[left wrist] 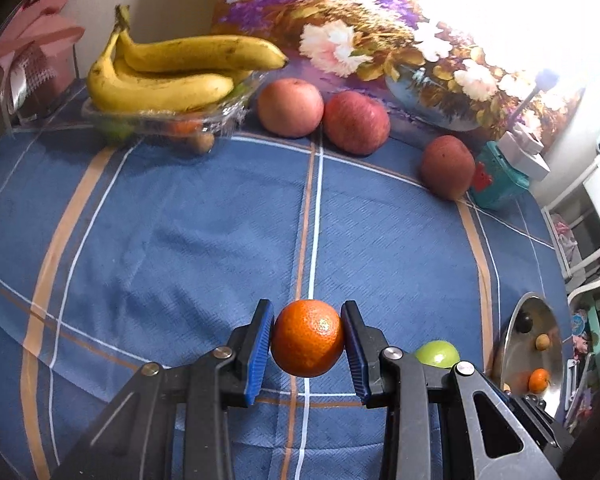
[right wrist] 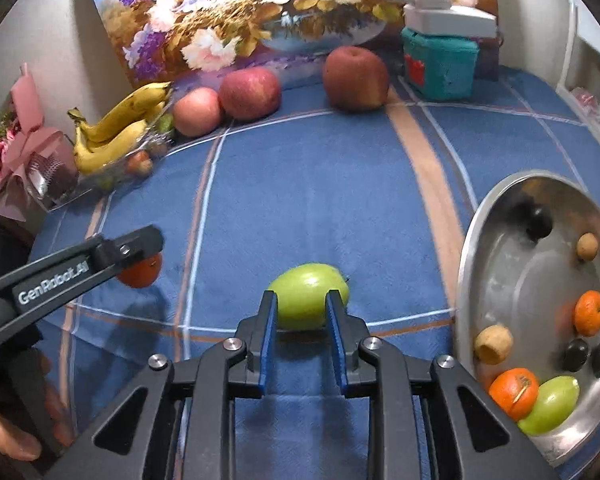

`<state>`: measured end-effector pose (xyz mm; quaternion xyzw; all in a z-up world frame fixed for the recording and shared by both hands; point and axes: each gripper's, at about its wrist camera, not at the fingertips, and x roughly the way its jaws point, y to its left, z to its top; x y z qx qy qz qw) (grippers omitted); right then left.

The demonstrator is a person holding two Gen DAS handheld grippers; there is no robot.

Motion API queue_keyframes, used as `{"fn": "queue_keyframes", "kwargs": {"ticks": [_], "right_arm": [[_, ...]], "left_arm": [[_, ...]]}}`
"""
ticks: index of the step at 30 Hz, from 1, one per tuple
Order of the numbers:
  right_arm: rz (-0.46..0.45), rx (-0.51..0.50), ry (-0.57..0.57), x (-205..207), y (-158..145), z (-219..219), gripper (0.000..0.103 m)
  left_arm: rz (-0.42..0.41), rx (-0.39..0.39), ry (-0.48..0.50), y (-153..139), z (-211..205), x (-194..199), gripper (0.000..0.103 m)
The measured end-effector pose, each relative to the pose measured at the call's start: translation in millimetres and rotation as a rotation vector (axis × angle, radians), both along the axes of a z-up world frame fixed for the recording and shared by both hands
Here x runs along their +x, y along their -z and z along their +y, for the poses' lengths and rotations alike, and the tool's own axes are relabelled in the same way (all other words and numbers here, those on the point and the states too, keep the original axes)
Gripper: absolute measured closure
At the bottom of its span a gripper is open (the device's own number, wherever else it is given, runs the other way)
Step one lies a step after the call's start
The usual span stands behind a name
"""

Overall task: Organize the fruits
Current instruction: 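Grasp the tangerine with the left tool while the right tool grasps the green apple, then carry tangerine and green apple over the steel bowl and open both tools to drop them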

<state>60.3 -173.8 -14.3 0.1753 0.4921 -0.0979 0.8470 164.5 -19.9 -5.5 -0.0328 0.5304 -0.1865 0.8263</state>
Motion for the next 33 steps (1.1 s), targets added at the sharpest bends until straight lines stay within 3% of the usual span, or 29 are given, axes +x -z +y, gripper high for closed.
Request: {"fn": "queue_keyframes", "kwargs": {"ticks": [2,3,8,12,18,24,29,33], "right_arm": [[0.004,0.021,0.000,1,3,-4,0.055],[0.005,0.037,0.011,0,6,-6,0.052],[-0.002,0.129,0.023,3,21,-9,0.052],[-0.005,0.111,0.000,10,23,2,0.058],[-0.026,0.094,-0.009,12,23,4,0.059],[-0.066,0.143,-0.009,5,13,-3,0.059],[-0.122,0.134,0.065,-15,-15,-32,0.059],[-0.101,0.059,0.223,-50,-32,-78,0.059]], "left_arm": [[0.018,-0.009,-0.011,3,2,2,0.066],[0.022,-0.011,-0.013,4,2,2,0.066],[0.020,-0.010,-0.003,4,-1,1,0.066],[0.025,-0.012,-0.004,6,-1,3,0.066],[0.023,-0.010,-0.017,6,0,2,0.066],[0.011,-0.023,0.000,-1,-10,-5,0.066],[-0.016,-0.056,0.040,-17,-31,-18,0.066],[-0.029,-0.092,0.159,-28,-74,-41,0.066]]}}
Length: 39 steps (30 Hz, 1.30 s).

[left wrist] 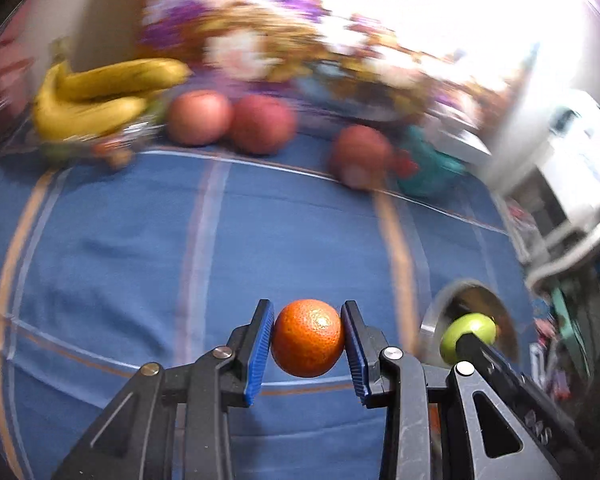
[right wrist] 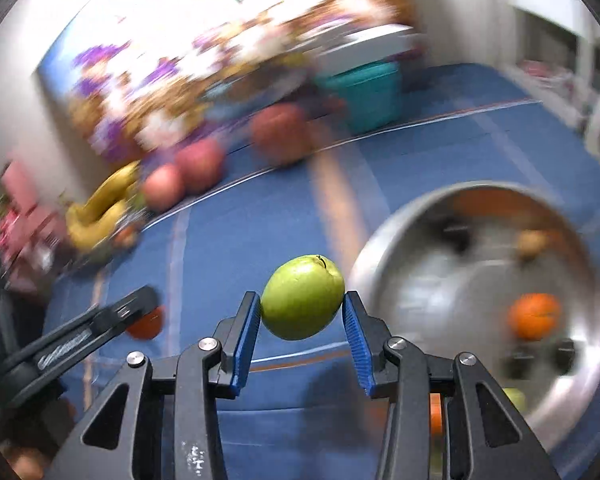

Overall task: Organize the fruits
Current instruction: 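Carry tangerine and green apple over the steel bowl and open both tools to drop them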

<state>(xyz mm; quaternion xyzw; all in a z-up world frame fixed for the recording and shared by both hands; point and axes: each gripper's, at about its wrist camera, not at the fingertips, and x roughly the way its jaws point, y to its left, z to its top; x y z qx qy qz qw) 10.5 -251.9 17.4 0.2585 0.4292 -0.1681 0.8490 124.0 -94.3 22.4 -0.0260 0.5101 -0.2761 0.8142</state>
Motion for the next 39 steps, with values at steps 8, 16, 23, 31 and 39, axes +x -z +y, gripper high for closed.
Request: {"fn": "queue_keyframes", "kwargs": {"ticks": [8,16,23,31,39], "right_arm": [[0.107,-0.054,0.208,-54,-1,-71,0.059],[0.114,-0.013,0.187,-51,9,-78,0.065],[0.130,0.008,0.196,-55,14,-78,0.065],[0.129,0.025,0.236,-63,11,-81,0.065],[0.122,-0.011,0.178,-61,4,-56,0.064]], "left_arm": [[-0.054,-0.019,0.267,3,-91,-62,0.066],[-0.045,0.010,0.275,23,-103,-68,0.066],[-0.026,-0.021,0.278,21,-102,-68,0.060],[-0.005,-0.057,0.257,12,-90,-66,0.044],[-0.046,0.084,0.057,5,-43,-52,0.013]]}}
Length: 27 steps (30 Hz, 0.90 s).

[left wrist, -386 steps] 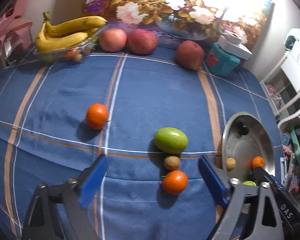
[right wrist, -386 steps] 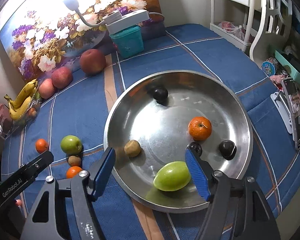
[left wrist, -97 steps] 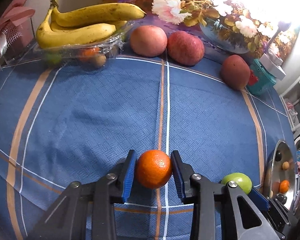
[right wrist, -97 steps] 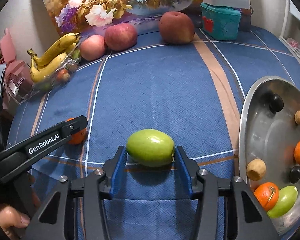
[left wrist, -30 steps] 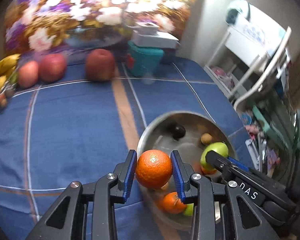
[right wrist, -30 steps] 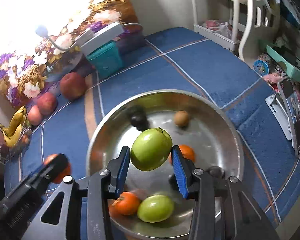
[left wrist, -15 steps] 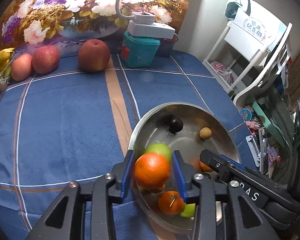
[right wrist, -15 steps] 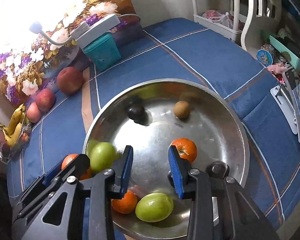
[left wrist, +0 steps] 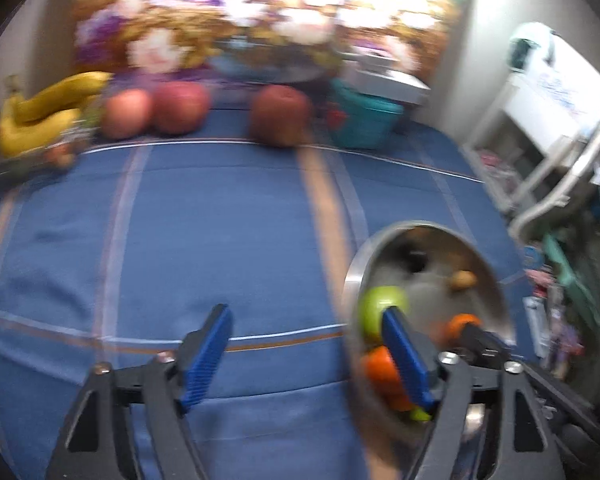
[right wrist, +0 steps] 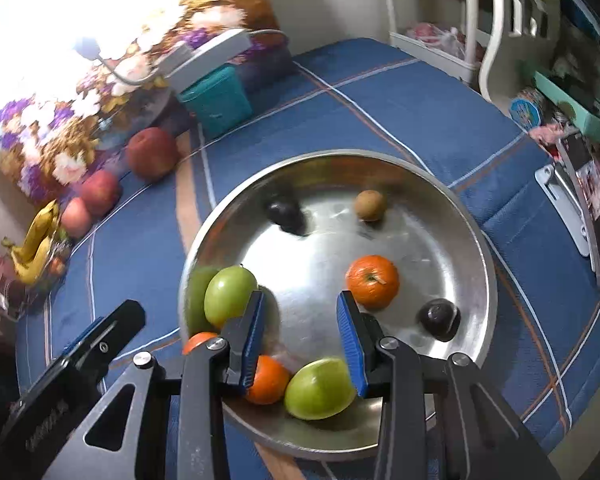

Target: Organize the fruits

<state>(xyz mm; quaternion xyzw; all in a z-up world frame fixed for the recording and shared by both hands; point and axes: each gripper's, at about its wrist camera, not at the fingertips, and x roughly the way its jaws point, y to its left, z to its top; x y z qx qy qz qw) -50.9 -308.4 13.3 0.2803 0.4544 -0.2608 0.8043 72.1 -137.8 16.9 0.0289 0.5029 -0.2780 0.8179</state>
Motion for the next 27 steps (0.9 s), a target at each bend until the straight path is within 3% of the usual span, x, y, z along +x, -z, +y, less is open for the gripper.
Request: {"fn": "queue_keyframes", "kwargs": {"ticks": [1,2,3,7,9,10,17,23,27], "right_arm": [[-0.002,-0.010,-0.010,0,-1,4,0.063],[-0.003,-0.020,-0.021,0,-2,8,0.054],[-0.006,-0.031,-0.035,0,-2,14,0.041],[-0.010,-0.044,-0.084,-1,-2,30,0.037],[-0.006,-0.066,-0.103,-4,-3,41,0.020],[-0.007,-0.076,-0.113,-5,-3,45,0.016],[-0.011,-0.108,-0.185,-19,-8,77,0.015],[-0.008,-0.108,-0.208,-39,-11,97,0.015],[-0.018,-0.123,-0.210,-46,-17,105,0.015]], "left_arm": [[-0.009,0.018,-0.028,1,8,1,0.008],[-0.017,0.034,-0.059,2,17,2,0.000],[-0.021,0.041,-0.084,2,25,3,0.000],[-0.033,0.063,-0.165,3,56,5,0.000],[-0.042,0.081,-0.190,0,69,2,0.000],[-0.044,0.092,-0.197,0,75,0,0.000],[-0.098,0.184,-0.238,-12,112,-28,0.000],[-0.113,0.355,-0.314,-11,131,-51,0.000],[-0.067,0.363,-0.314,-5,144,-58,0.000]]}}
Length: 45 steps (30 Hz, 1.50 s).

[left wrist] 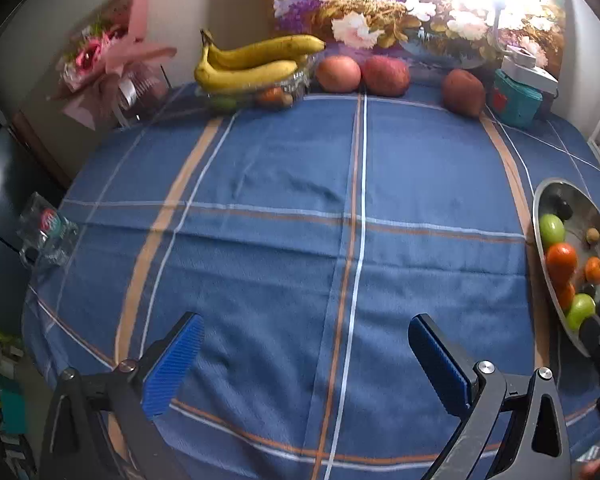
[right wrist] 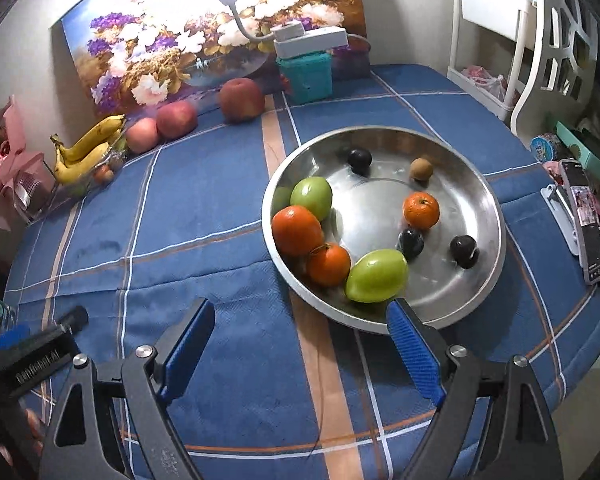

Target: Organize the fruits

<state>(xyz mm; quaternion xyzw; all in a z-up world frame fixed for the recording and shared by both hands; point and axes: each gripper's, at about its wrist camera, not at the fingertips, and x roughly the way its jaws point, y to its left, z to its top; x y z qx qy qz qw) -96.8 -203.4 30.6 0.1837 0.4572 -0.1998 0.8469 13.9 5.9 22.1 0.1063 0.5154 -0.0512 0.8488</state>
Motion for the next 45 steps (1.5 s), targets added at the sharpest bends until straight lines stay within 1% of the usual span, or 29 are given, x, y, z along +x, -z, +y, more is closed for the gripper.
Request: {"fn": "queue_keyframes", "kwargs": {"ticks": [4,7,13,21,32,45], "right_arm": [[-0.018,-0.008,0.006,-0.9,-5.1,3.7,0.015],[-0.006,-0.012,-0.002,1.6,-4.6,5.6,0.015],[0.008,-0.002,-0.001,2.4,-1.1,5.1,0.015],[0.020,-0.013,-0.006,4.3,-0.1,7.3,0.015],[0.025,-0.017,-0.007,5.0,0.5,8.9,0.015],[0.029,-0.020,-0.016,6.0,0.7,10.5,0.015]], "left_arm": [[0.014,-0.003,-0.011,-0.2,6.4,-3.8,0.000],[0.015,-0.021,-0.019,-3.3,7.7,-4.6,0.000],[0.032,-0.015,-0.018,-3.7,7.2,-0.8,0.000],[0.070,-0.044,-0.034,-0.1,11.4,1.7,0.000],[0.080,-0.056,-0.026,1.2,10.7,1.1,0.000],[0.086,-0.044,-0.009,2.3,7.2,-0.9,0.000]]}}
